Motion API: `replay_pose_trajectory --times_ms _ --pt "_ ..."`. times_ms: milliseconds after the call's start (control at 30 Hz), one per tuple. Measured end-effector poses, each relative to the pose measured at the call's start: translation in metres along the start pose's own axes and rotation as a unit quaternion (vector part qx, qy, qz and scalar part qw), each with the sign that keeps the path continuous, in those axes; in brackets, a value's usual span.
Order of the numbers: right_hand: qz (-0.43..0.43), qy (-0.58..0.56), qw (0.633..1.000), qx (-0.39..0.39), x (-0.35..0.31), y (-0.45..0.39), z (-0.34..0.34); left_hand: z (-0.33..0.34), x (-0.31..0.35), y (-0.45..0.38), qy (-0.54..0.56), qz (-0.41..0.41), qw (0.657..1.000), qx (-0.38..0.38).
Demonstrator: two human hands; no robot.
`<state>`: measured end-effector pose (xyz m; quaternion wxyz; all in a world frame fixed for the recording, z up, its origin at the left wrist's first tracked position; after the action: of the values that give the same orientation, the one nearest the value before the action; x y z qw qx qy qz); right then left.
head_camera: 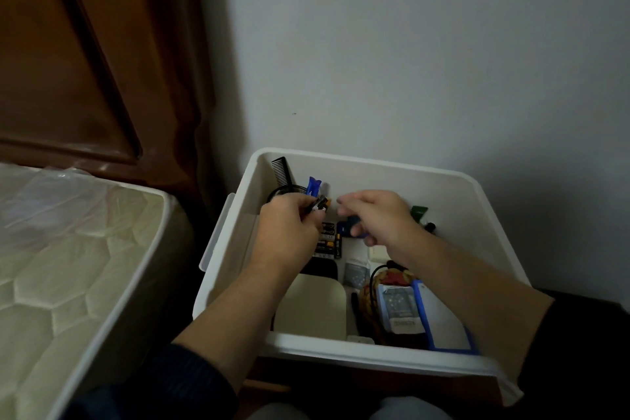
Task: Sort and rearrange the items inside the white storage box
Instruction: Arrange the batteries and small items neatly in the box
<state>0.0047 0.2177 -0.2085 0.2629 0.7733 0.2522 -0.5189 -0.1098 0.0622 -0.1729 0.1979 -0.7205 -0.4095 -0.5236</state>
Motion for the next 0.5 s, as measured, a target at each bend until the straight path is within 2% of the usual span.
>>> replay_pose_trajectory --times_ms 33,100,167,267,433,500 --pt "-0.011 -0.077 0.997 -0.023 -0.009 0.006 0.004 -0.004 0.003 0.0 0.024 0.008 1.0 0.01" --pt "-0.035 -0.155 0.984 -0.076 -0.027 0.014 0.012 -0.01 0.009 0.001 0.083 0.022 0.996 0.022" --pt "-0.063 -0.163 0.977 -0.118 -0.042 0.02 0.021 -0.015 0.013 0.002 0.126 0.032 0.991 0.028" --pt "-0.079 -0.156 0.978 -0.114 -0.052 0.023 0.028 -0.019 0.015 0.005 0.176 0.034 0.983 0.027" --pt "-0.023 -0.196 0.97 -0.14 -0.046 0.024 0.036 -0.012 0.021 0.01 0.194 0.046 0.98 -0.017" --pt "-0.014 -0.189 0.974 -0.125 -0.041 0.021 0.028 -0.01 0.02 0.009 0.165 0.049 0.985 -0.016"
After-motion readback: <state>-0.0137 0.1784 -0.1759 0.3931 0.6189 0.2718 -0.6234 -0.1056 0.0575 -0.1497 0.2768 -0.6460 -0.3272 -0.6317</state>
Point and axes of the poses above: each hand's wrist, its own y-axis away from the middle knuckle, its own z-axis out of the palm, x = y × z, the point moved 10 cm from there along -y, towards the middle knuckle, and after that the axes turned 11 degrees about -z, right-handed, at the moved point
